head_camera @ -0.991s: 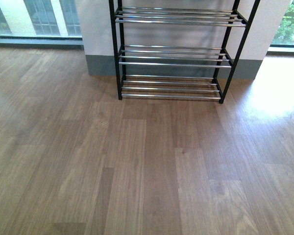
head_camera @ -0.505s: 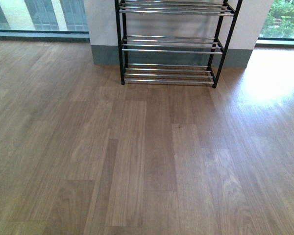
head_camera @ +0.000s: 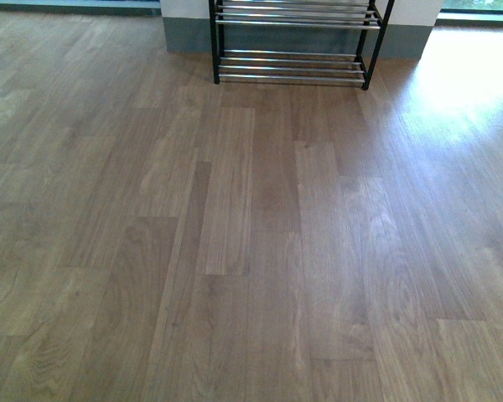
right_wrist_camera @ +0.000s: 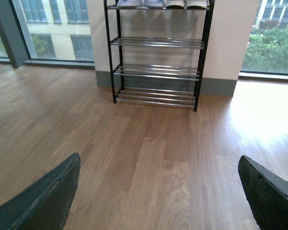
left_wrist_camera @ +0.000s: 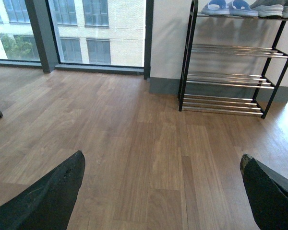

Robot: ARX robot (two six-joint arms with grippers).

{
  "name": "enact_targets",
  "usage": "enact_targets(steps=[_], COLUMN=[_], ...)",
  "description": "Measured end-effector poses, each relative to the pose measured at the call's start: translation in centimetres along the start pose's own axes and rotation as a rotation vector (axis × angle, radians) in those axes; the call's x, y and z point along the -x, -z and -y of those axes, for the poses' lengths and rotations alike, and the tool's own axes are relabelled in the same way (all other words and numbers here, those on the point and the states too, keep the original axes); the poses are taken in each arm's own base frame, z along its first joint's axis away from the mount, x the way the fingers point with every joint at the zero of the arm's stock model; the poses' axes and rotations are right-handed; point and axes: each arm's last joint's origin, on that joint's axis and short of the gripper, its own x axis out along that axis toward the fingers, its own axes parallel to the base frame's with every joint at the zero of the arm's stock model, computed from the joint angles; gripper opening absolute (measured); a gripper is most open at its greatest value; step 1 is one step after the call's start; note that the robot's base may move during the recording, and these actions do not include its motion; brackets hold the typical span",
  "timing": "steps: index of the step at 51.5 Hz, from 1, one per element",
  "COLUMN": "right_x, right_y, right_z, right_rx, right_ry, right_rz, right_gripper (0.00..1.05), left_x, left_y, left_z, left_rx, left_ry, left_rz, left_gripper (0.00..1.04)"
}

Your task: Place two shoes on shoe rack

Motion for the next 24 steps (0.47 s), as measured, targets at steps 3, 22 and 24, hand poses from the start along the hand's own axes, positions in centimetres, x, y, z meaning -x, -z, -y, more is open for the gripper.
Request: enact_targets(steps=[3,22,24], right_x=[0.00,0.00,0.00], right_y=[0.00,0.00,0.00], right_z=[0.00,0.00,0.00], right_rx=[0.000,0.000,0.000], right_ry=[0.000,0.000,0.000], right_rz=[0.000,0.000,0.000], right_gripper=[0.95,0.95,0.95], left_x=[0.00,0.00,0.00], left_y=[0.00,0.00,0.00], left_z=[0.00,0.00,0.00], left_rx=[0.000,0.000,0.000], left_ry=[0.000,0.000,0.000], left_rz=[0.000,0.000,0.000], left_gripper=[0.95,0.95,0.95])
